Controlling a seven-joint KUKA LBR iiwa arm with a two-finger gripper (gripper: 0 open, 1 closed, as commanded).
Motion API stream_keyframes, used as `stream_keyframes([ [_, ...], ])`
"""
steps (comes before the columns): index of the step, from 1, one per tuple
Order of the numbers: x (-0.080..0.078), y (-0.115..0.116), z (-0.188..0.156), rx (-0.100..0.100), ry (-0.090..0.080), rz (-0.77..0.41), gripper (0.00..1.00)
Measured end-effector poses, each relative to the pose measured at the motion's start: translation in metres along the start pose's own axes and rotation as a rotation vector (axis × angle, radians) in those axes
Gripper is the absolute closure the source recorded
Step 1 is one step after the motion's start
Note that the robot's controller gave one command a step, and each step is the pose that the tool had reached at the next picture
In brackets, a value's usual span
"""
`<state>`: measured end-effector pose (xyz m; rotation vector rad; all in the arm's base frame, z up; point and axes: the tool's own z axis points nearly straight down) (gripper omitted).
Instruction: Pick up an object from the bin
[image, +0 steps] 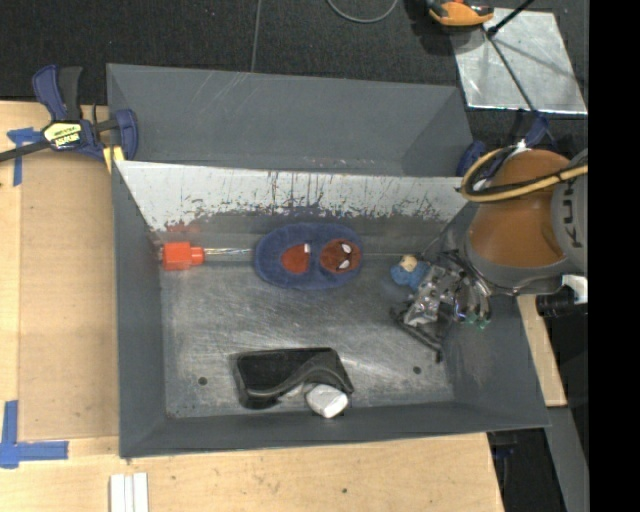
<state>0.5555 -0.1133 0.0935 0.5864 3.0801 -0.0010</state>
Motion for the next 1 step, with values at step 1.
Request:
stream_keyframes([
  [1,-0.0036,-0.0002,-0.1057,-0.001,-0.006,-0.002,1.0],
])
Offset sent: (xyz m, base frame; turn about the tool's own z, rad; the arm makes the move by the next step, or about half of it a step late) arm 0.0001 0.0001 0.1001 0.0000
